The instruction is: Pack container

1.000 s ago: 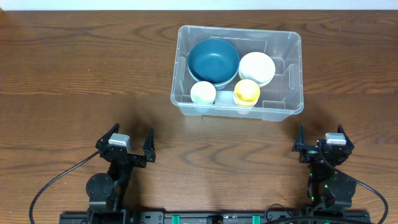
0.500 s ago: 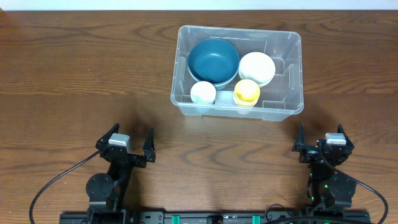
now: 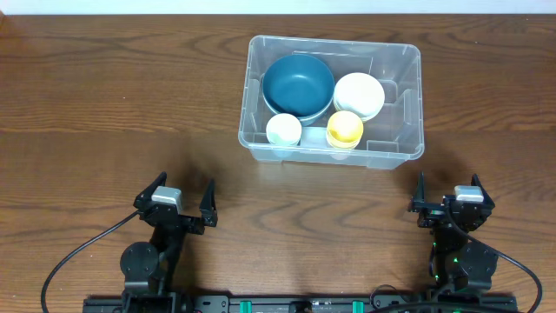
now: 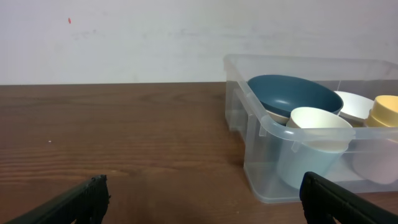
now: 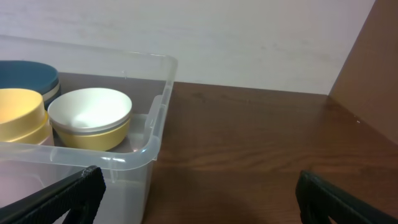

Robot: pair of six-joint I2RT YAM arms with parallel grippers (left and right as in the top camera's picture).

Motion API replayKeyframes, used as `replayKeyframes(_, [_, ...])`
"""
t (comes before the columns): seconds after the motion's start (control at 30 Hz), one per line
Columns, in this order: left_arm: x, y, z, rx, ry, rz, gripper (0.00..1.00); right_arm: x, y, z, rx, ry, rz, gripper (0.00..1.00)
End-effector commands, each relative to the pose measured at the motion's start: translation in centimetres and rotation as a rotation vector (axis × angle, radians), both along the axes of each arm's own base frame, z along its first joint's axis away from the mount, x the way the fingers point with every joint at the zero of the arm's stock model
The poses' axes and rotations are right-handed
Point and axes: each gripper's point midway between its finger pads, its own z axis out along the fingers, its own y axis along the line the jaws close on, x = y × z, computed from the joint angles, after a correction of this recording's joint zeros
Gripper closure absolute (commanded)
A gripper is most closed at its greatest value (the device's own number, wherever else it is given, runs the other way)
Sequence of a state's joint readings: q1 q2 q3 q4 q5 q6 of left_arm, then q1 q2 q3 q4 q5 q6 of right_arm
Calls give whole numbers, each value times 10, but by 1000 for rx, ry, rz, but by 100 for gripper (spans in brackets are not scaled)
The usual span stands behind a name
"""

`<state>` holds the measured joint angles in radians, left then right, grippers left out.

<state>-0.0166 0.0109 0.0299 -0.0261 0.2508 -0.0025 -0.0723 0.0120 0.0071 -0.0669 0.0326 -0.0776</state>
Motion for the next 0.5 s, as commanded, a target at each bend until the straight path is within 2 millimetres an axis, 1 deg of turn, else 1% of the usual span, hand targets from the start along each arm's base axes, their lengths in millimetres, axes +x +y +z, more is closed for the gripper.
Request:
replayKeyframes(0.0, [0,2,-16,7,38,8,2,0,4,-1,-13,1,18,1])
replayKeyframes(0.47, [0,2,-16,7,38,8,2,0,4,-2,-13,7,19,1])
